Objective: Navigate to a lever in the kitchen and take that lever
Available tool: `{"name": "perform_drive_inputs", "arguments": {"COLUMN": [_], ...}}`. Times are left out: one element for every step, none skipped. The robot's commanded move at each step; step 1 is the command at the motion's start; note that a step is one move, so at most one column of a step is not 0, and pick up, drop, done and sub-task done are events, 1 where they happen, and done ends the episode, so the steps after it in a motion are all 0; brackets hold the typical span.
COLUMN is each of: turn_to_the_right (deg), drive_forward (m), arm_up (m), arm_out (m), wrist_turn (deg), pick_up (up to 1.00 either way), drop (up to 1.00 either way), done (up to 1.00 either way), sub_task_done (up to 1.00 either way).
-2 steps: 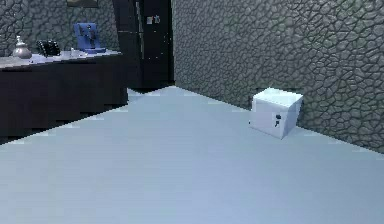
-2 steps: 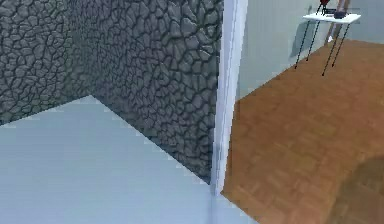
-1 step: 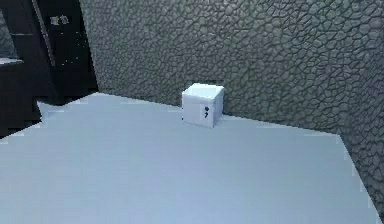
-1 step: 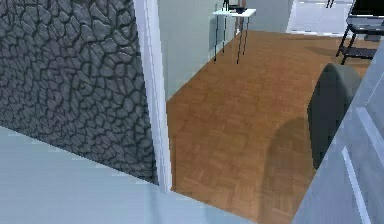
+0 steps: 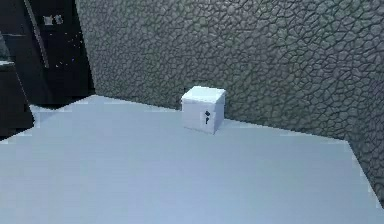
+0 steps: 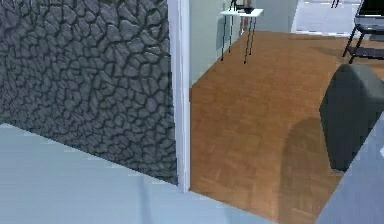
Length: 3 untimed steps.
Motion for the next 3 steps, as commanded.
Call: {"name": "perform_drive_inputs", "arguments": {"turn_to_the_right": [-45.0, -18.0, 0.0], "drive_forward": [0.0, 0.0, 1.0], "arm_up": [0.0, 0.0, 0.0], "arm_out": [0.0, 0.0, 0.0], "wrist_turn": [0.0, 0.0, 0.0], "pick_up": [0.0, 0.0, 0.0], "drop": [0.0, 0.0, 0.0], "done": [0.0, 0.0, 0.0], "sub_task_done": [0.0, 0.0, 0.0]}}
